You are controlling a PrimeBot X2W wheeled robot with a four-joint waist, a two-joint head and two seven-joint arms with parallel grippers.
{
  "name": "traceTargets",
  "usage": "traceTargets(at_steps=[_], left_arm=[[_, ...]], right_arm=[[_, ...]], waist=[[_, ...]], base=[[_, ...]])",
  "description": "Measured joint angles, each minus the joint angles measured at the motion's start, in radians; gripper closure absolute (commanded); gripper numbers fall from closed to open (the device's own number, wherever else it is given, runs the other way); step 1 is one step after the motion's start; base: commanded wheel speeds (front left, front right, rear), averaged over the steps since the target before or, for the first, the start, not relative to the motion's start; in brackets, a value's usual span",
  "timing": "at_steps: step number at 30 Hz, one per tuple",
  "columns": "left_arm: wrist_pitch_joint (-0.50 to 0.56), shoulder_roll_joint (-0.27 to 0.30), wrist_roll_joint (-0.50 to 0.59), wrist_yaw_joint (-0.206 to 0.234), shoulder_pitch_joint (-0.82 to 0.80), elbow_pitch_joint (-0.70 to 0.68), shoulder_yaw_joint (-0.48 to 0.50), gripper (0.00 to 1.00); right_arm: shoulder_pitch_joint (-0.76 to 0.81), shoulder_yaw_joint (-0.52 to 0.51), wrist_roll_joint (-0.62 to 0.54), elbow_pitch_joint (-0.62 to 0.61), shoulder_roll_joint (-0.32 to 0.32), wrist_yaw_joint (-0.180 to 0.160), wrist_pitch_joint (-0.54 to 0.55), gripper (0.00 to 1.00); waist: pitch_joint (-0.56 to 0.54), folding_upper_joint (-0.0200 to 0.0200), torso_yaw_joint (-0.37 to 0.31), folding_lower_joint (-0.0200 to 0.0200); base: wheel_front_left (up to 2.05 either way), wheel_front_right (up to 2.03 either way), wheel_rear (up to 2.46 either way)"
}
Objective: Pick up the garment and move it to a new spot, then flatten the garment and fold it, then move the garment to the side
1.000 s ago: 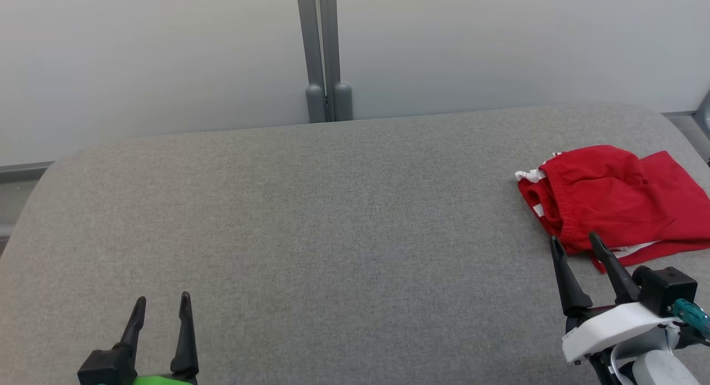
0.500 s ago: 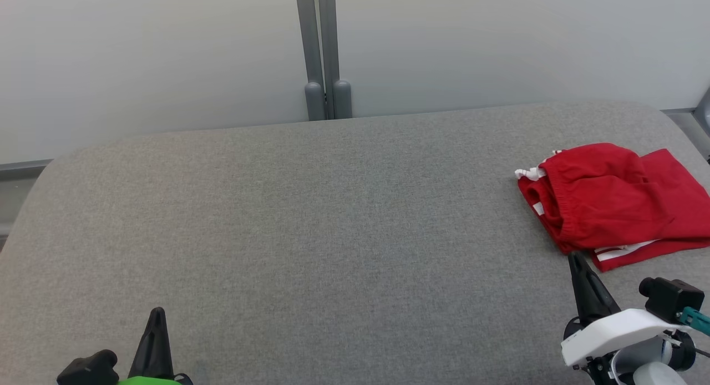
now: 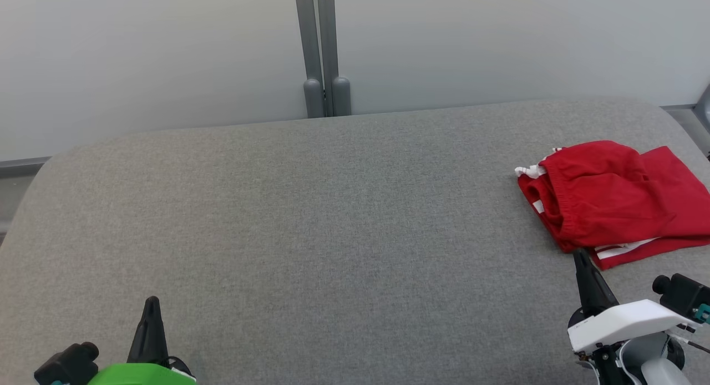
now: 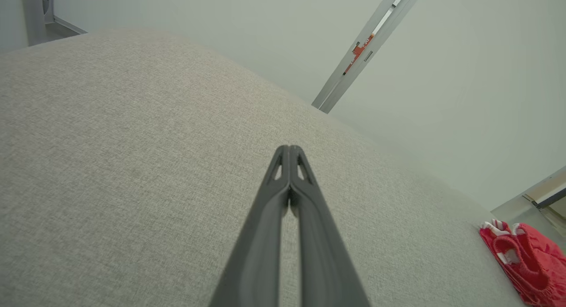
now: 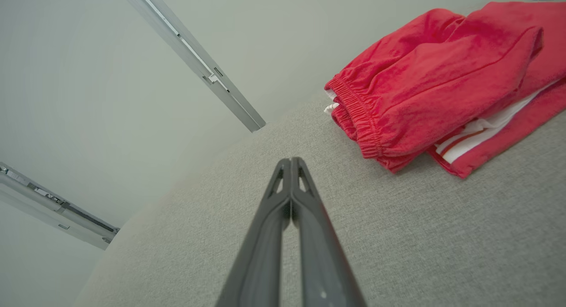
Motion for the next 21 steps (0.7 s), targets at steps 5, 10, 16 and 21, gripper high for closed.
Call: traceTargets(at_steps=[5,10,16,21], left_arm=[[0.019,-0.002,-0.070,0.000,-0.010,-0.002,0.003,1.00],[0.039,-0.002,-0.139,0.000,-0.022,-0.005,0.007,1.00],[0.059,-0.003,-0.222,0.000,-0.035,-0.006,0.011,1.00],[0.074,-0.004,-0.286,0.000,-0.044,-0.008,0.014,1.00]], right_arm=[[-0.008,-0.013,0.061,-0.001,0.008,0.000,0.018,1.00],[-0.010,-0.025,0.121,-0.001,0.017,0.000,0.035,1.00],[-0.016,-0.040,0.187,-0.002,0.028,0.000,0.057,1.00],[-0.020,-0.052,0.240,-0.003,0.037,0.000,0.072,1.00]], waist=[[0.003,0.0000,-0.001,0.0000],[0.005,0.0000,-0.001,0.0000],[0.009,0.0000,-0.002,0.0000],[0.012,0.0000,-0.003,0.0000]], base=[[0.00,0.00,0.00],[0.00,0.00,0.00],[0.00,0.00,0.00],[0.00,0.00,0.00]])
